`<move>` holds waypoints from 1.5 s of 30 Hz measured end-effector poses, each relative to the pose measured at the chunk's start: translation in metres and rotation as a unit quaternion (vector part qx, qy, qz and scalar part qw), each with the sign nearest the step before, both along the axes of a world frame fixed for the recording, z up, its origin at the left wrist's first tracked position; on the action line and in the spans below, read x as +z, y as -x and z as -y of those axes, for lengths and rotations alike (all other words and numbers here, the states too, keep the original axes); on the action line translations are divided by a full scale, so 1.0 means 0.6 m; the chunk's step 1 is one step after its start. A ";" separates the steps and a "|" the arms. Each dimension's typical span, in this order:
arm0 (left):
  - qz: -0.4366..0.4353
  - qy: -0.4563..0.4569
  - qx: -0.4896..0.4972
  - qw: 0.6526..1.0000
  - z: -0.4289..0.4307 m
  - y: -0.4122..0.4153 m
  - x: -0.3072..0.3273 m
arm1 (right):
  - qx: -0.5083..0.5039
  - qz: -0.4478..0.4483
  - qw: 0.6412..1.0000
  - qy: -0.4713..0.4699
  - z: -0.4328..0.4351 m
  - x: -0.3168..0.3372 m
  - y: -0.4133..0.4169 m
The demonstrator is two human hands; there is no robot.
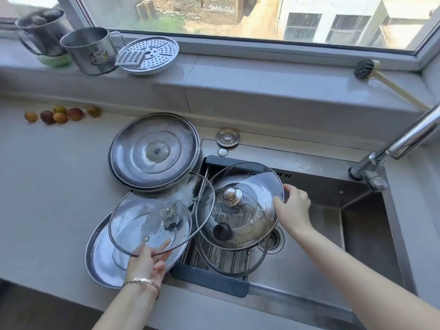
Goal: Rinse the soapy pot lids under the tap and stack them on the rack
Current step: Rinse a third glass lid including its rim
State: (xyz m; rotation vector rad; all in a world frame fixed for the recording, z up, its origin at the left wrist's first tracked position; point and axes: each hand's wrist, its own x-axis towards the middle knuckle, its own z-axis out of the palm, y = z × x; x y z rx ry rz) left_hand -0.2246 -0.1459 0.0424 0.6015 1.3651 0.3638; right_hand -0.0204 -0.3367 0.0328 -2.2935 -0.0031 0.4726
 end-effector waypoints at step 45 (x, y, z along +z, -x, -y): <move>0.133 0.088 -0.418 0.894 0.226 -0.259 0.062 | -0.106 -0.128 0.944 -0.285 0.357 0.103 -0.054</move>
